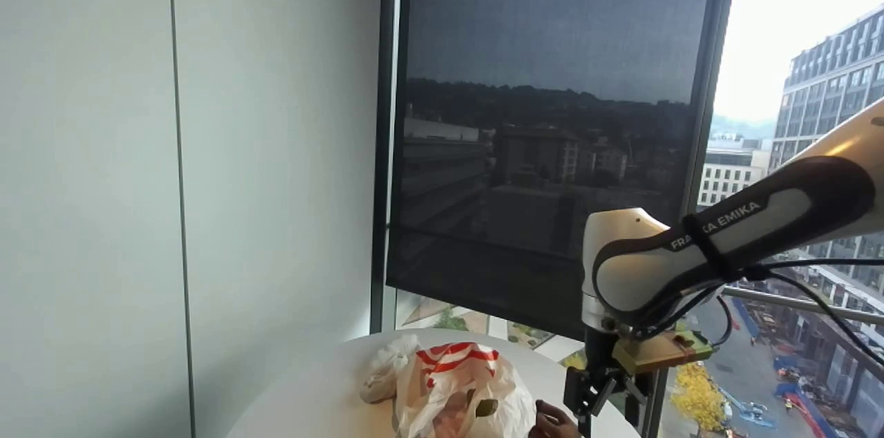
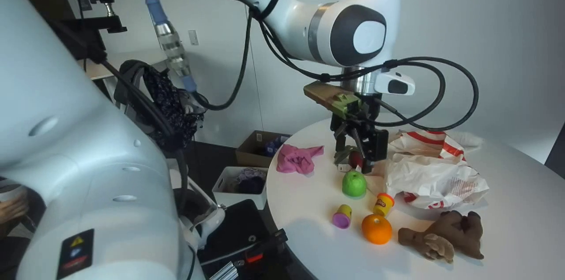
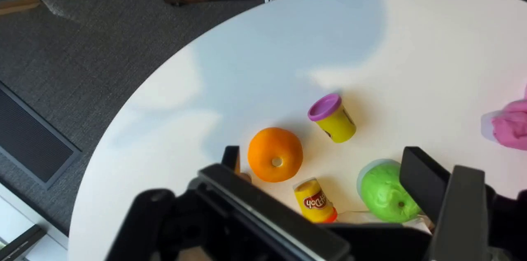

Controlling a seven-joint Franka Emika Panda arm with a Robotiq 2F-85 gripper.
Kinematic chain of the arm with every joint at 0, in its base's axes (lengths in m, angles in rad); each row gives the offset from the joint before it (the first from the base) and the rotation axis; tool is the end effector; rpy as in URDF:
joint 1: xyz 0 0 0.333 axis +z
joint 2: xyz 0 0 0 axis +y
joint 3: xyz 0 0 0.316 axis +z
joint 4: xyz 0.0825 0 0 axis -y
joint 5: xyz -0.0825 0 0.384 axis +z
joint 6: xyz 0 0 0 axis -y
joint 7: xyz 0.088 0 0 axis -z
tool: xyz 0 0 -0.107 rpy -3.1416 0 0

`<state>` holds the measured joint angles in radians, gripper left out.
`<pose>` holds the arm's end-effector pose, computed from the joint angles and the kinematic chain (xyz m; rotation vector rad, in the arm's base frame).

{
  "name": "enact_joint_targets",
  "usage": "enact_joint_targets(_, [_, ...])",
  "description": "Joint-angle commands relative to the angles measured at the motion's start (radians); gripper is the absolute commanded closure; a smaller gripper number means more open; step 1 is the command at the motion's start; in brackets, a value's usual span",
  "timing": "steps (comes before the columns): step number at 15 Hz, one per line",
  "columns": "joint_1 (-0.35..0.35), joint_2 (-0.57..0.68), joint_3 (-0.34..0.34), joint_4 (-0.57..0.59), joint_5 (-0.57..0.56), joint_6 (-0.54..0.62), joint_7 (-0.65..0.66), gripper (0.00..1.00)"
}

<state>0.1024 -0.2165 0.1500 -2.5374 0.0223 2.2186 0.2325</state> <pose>0.4131 0.1060 0.3415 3.0984 0.0006 -0.1517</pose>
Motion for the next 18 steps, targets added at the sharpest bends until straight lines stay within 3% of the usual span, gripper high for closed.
enact_joint_targets(1, [-0.029,0.203,0.008,0.098,-0.082,0.194,0.139,0.0])
enact_joint_targets(3, [-0.016,0.283,-0.001,0.155,-0.091,0.261,0.235,0.0])
enact_joint_targets(5, [0.004,0.355,-0.019,0.218,-0.168,0.297,0.35,0.0])
enact_joint_targets(8, [0.054,0.428,-0.055,0.331,-0.26,0.258,0.498,0.0])
enact_joint_targets(9, [0.066,0.443,-0.06,0.359,-0.263,0.236,0.51,0.0])
enact_joint_targets(10, [0.051,0.397,-0.056,0.278,-0.219,0.275,0.439,0.0])
enact_joint_targets(14, [0.06,0.415,-0.064,0.286,-0.221,0.273,0.446,0.0])
enact_joint_targets(18, [0.112,0.494,-0.099,0.322,-0.324,0.331,0.575,0.0])
